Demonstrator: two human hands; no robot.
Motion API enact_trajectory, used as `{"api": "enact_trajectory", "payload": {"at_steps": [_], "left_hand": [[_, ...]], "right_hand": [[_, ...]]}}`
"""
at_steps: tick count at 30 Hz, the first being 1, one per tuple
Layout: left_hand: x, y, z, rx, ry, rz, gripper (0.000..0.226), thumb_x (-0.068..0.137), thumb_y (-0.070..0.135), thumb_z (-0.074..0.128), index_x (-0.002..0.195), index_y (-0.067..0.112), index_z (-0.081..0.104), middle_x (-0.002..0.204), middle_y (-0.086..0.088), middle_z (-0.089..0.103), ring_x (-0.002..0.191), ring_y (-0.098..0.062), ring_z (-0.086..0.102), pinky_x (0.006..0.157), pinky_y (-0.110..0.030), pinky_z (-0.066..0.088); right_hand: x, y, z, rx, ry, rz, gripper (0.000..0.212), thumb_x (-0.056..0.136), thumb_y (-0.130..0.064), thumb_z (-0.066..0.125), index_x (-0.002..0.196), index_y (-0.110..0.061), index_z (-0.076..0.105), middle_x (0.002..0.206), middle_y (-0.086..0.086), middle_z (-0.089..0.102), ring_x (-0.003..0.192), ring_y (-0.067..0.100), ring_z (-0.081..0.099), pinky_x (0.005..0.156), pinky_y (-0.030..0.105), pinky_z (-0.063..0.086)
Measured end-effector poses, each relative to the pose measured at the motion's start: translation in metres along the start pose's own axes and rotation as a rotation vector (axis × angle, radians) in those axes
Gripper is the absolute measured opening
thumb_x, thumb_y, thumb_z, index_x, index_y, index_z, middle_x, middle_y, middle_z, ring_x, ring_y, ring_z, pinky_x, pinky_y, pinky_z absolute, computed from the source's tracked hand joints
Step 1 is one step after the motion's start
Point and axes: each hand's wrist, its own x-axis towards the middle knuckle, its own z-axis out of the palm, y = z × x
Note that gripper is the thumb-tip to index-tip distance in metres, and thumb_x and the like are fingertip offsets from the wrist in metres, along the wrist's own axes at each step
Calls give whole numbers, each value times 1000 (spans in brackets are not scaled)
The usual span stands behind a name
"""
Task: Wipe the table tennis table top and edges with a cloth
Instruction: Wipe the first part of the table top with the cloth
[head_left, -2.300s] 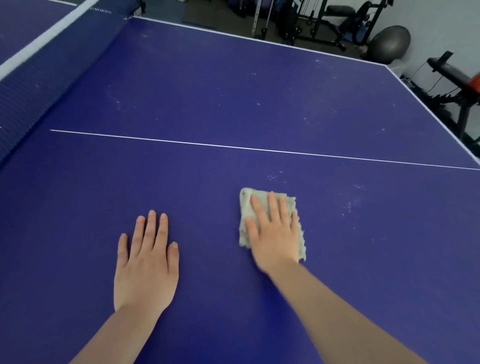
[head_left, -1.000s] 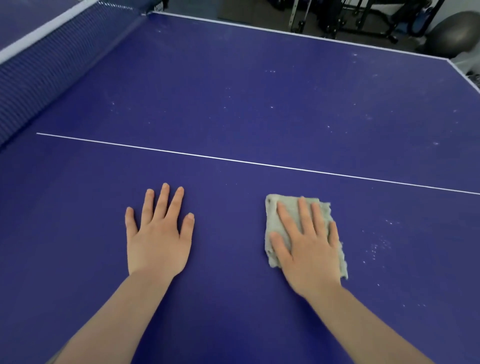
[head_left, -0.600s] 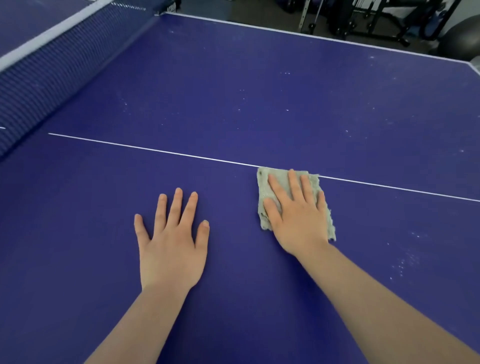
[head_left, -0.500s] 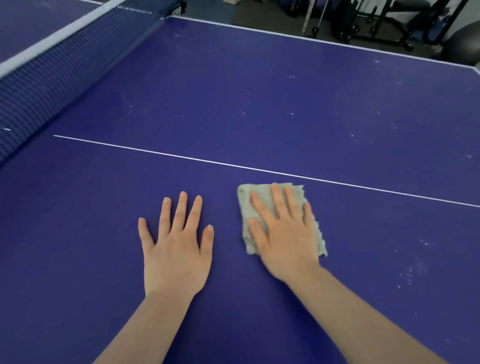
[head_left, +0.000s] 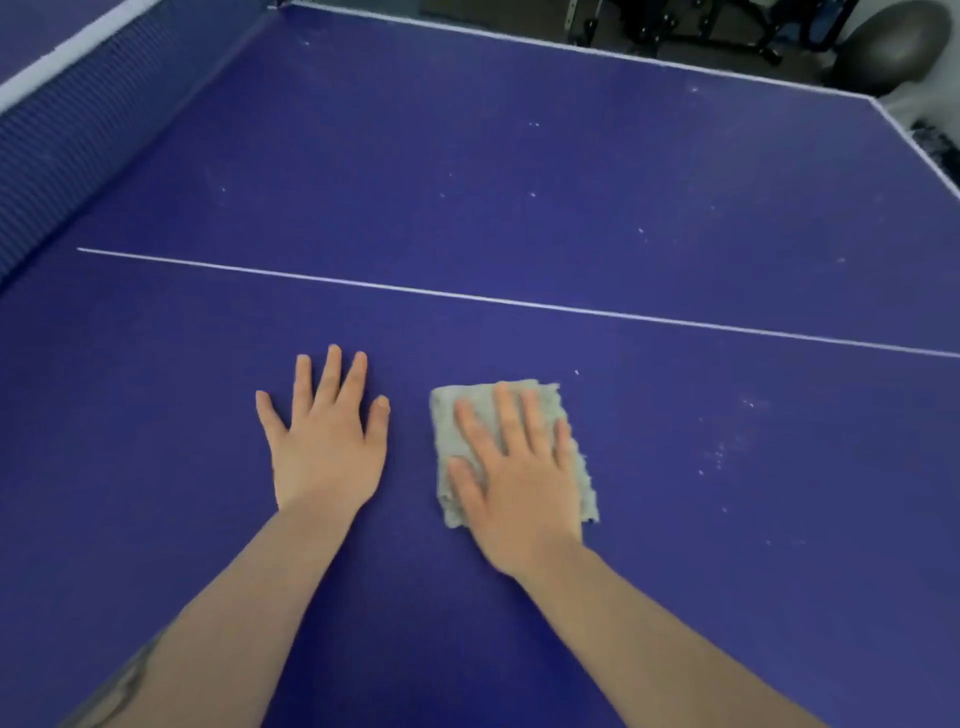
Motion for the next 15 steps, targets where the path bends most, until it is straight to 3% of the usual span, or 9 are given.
{"api": "enact_trajectory", "payload": {"at_steps": [4,6,10,13,15], "left_hand": [[-35,-5,3,-10,-11,20,56,103,39,23,156,29,9,164,8,3,150,-14,-6,120,-51,-3],[-66,-5,7,14,-15,31,57,102,39,18,156,30,6,163,8,1,150,-15,-7,119,-51,-3],[-117,20,17,42,-45,37,60,96,44,5,153,32,-7,162,9,-7,150,-16,-12,117,-55,-4],[-136,61,31,94,-76,136,62,90,44,-5,150,33,-14,159,10,-16,149,-17,-16,115,-60,-5],[-140,86,41,129,-93,160,63,89,43,-9,150,32,-17,157,8,-21,149,-19,-17,114,-62,-3]], "right_hand": [[-31,6,6,-84,-107,-383,63,94,-61,10,154,-46,0,166,-6,-11,149,16,-24,119,45,-18],[-34,54,-4,-116,-87,-302,63,92,-61,3,154,-48,-2,165,-9,-14,148,14,-26,121,45,-15],[-82,136,-10,-92,9,183,62,88,-63,-11,149,-50,-14,163,-10,-20,147,12,-27,121,43,-5],[-126,118,9,-96,90,99,56,102,-56,5,155,-42,15,165,0,19,153,22,7,116,45,9],[-124,110,11,-100,50,-82,53,103,-55,12,155,-43,17,165,-2,15,153,21,5,118,45,3]]}}
